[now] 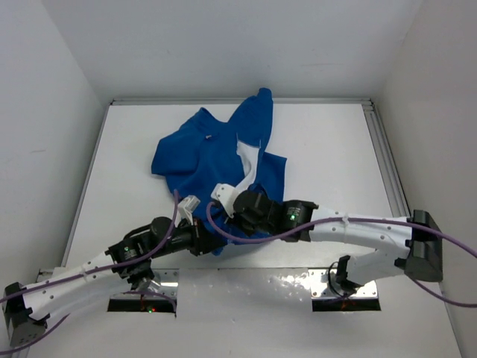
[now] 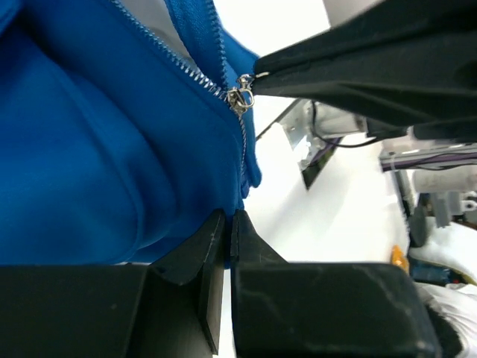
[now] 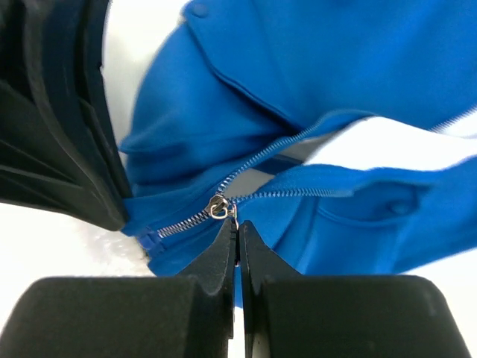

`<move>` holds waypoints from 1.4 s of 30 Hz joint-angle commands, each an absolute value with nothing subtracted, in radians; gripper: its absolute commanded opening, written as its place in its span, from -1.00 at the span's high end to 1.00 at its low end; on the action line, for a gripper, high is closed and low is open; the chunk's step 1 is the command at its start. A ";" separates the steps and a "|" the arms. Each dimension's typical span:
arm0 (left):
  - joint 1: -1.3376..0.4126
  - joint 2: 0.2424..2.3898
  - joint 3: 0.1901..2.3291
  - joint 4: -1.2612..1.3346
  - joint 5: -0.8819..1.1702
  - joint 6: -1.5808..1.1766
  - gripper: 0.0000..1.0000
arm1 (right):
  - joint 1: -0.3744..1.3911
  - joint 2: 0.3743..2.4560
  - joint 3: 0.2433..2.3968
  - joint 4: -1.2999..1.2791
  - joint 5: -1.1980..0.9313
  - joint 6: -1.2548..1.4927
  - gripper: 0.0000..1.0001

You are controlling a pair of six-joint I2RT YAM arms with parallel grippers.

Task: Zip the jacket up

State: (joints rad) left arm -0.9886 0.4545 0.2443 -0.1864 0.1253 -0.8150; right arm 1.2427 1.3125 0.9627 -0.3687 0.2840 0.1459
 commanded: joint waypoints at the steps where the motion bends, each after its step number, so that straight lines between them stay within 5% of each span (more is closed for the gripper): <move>1: -0.999 0.463 0.279 -0.305 0.161 -0.759 1.00 | 1.166 1.354 1.061 -0.394 0.105 0.092 1.00; 8: -1.000 0.428 0.275 -0.313 0.190 -0.753 1.00 | 0.996 1.454 1.141 -0.313 0.084 0.089 1.00; 18: -1.000 0.313 0.399 -0.399 0.059 -0.712 1.00 | 0.672 1.600 1.219 -0.051 0.411 0.205 1.00; 34: -1.000 0.296 0.953 -0.679 -0.554 -0.594 1.00 | 0.229 2.054 2.206 -0.299 0.521 0.314 1.00; 42: -1.000 0.284 0.971 -0.752 -0.704 -0.615 1.00 | 0.167 1.962 2.013 -0.230 0.554 0.359 1.00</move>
State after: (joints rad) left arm -0.9886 0.2867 0.9390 -0.7639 -0.6262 -0.6147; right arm 0.1432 2.0075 2.0697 -0.2604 0.5274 0.3279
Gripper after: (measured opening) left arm 0.029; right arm 0.002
